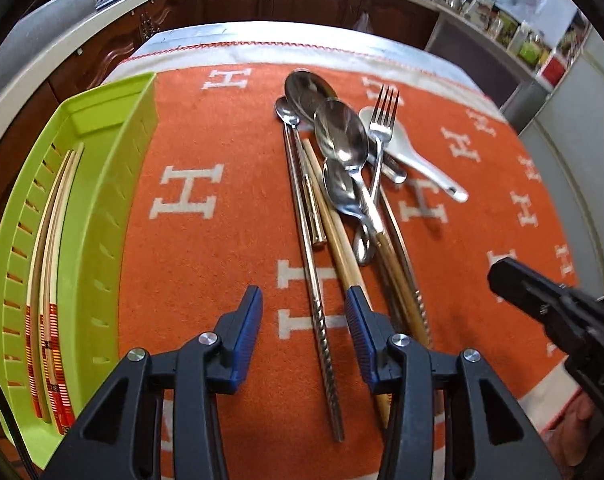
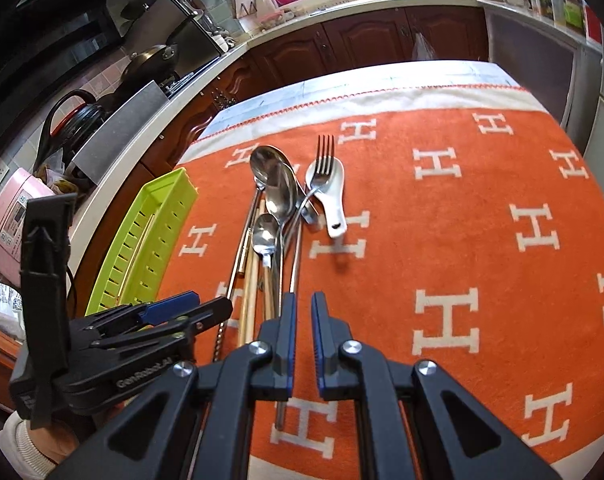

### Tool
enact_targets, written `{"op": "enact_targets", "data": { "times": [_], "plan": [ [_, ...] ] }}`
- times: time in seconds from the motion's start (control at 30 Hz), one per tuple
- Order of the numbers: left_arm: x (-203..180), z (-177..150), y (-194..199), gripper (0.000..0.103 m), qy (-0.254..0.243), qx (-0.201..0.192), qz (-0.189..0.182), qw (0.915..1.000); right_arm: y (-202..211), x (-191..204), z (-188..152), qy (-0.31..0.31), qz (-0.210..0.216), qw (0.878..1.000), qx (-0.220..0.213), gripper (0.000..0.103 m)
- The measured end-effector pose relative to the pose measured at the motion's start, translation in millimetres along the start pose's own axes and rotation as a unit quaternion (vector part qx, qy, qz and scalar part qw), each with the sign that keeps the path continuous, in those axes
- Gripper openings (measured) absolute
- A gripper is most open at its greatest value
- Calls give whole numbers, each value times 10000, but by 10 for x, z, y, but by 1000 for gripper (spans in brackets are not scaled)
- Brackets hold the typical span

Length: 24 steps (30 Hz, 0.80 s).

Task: Organize utensils
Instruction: 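Move both open tools back toward the spoons and remaining chopsticks, then grasp a steel chopstick with the left tool while the right tool grasps another steel chopstick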

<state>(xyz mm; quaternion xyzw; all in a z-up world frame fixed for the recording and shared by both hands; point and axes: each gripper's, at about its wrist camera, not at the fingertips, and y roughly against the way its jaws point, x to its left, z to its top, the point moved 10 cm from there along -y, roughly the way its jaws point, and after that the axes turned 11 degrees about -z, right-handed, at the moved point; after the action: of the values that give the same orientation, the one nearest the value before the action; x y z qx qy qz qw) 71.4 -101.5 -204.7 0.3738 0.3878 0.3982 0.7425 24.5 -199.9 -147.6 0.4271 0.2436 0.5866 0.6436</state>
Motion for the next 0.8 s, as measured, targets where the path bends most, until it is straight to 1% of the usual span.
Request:
{"op": "enact_targets", "data": {
  "times": [0.03,0.1,0.2,0.27,0.37,0.4,0.43,0.47,0.5,0.6,0.73,0.77,0.8],
  "plan": [
    [-3,7,-2,41,-34,-67,82,9999,-12,-10,-4,-14,21,10000,14,7],
    [-2,-9,-43,40,-104,-14,239,9997,-38,-22,-19,-32,52,10000,43,7],
    [-22,-8,-66,40,-229,-73,455,9987,-90,-26,-38,-28,100,9999,109,7],
    [-14,-8,-42,40,-263,-94,510,9983,-121,-25,-53,-26,112,9998,151,7],
    [-13,4,-43,39,-228,-124,481,9985,-165,-4,-81,-21,165,9996,220,7],
    [-3,9,-40,35,-240,-148,496,9984,-178,1,-89,-23,181,9996,237,7],
    [7,21,-32,26,-263,-178,511,9982,-192,6,-94,-27,195,9995,257,7],
    [11,30,-24,19,-281,-214,512,9981,-200,5,-94,-27,202,9994,270,7],
    [28,39,-12,7,-281,-221,516,9980,-207,8,-98,-28,211,9994,278,7],
    [51,56,0,4,-222,-257,455,9984,-224,19,-101,-27,233,9993,303,7],
    [92,45,21,3,-76,-300,296,9991,-241,49,-92,-6,269,9991,317,8],
    [107,36,33,3,-55,-297,271,9992,-248,54,-90,-3,266,9991,323,8],
    [114,25,41,3,-52,-297,267,9992,-254,58,-89,-2,266,9991,330,13]
  ]
}}
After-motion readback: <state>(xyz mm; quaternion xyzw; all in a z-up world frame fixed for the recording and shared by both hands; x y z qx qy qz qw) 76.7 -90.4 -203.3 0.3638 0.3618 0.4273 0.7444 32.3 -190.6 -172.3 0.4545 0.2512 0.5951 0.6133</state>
